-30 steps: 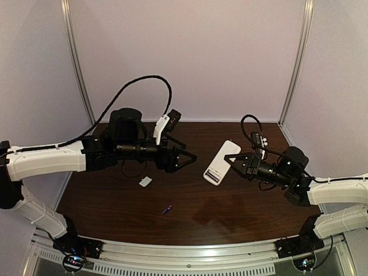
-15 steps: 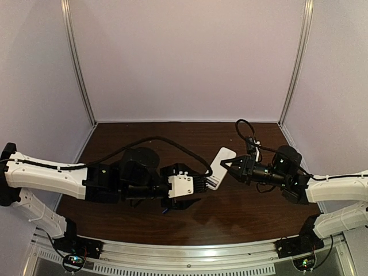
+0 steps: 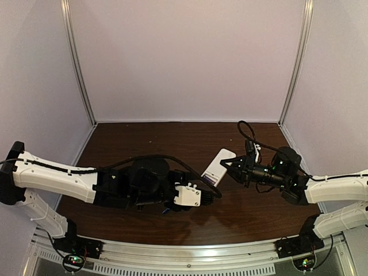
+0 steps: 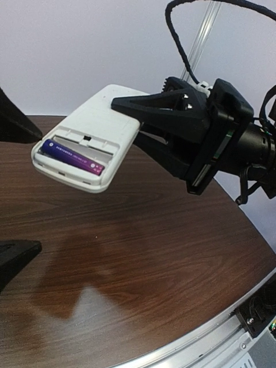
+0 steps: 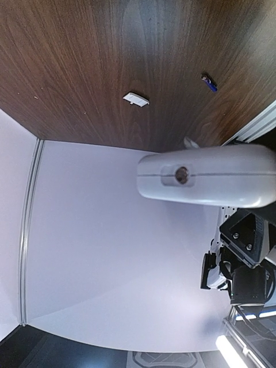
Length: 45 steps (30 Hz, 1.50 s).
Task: Load the batteries into the remote control
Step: Press the battery in the battery compartment.
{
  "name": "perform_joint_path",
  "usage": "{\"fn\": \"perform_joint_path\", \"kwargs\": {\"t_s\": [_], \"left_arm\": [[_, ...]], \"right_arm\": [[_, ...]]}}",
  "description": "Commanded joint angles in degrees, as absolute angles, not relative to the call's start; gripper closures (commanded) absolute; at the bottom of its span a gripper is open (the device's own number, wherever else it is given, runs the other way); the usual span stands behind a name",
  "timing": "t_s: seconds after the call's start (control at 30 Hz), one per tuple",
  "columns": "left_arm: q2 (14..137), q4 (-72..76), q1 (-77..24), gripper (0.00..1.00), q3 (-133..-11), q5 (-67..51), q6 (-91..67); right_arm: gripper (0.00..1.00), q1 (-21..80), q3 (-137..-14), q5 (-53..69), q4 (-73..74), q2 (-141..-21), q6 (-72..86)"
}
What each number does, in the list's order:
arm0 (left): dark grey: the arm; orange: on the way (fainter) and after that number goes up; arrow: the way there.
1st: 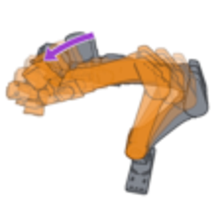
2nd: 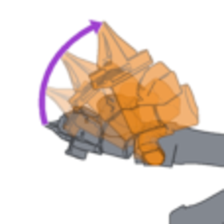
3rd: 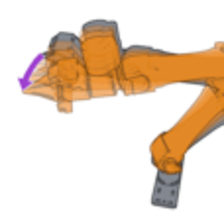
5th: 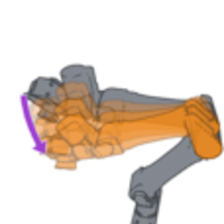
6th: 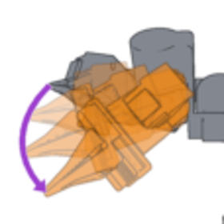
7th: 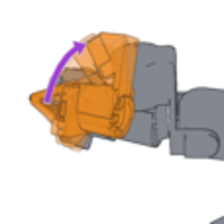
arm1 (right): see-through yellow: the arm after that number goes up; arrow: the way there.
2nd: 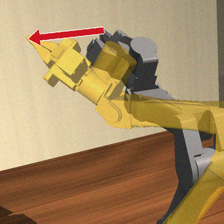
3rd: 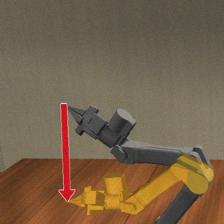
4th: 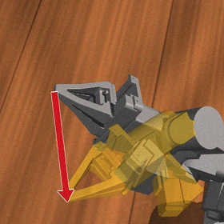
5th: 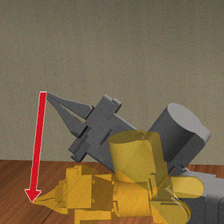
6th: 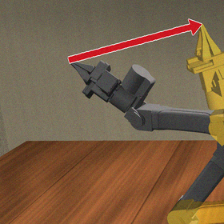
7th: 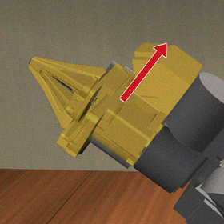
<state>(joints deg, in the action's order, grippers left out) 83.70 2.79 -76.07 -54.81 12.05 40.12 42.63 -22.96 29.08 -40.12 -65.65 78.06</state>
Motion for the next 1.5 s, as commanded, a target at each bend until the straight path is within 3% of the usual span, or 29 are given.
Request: {"fn": "perform_joint_path", "kwargs": {"t_s": [0.0,0.23,0.7,1.47], "left_arm": [[84.97,6.93,-76.27,0.43,-56.84,13.79,42.49],[86.66,7.41,-76.23,0.45,-58.20,13.98,42.45],[88.64,4.89,-76.29,0.62,-59.80,13.85,41.24],[90.58,4.00,-74.77,0.55,-61.09,17.76,43.18]], "right_arm": [[1.00,43.48,-22.50,27.26,-41.59,-65.44,80.91],[1.00,44.35,-22.46,26.51,-41.59,-65.39,81.94],[1.00,45.00,-21.04,25.91,-46.02,-64.91,86.14],[1.00,45.18,-21.18,25.39,-43.35,-64.75,86.57]]}}
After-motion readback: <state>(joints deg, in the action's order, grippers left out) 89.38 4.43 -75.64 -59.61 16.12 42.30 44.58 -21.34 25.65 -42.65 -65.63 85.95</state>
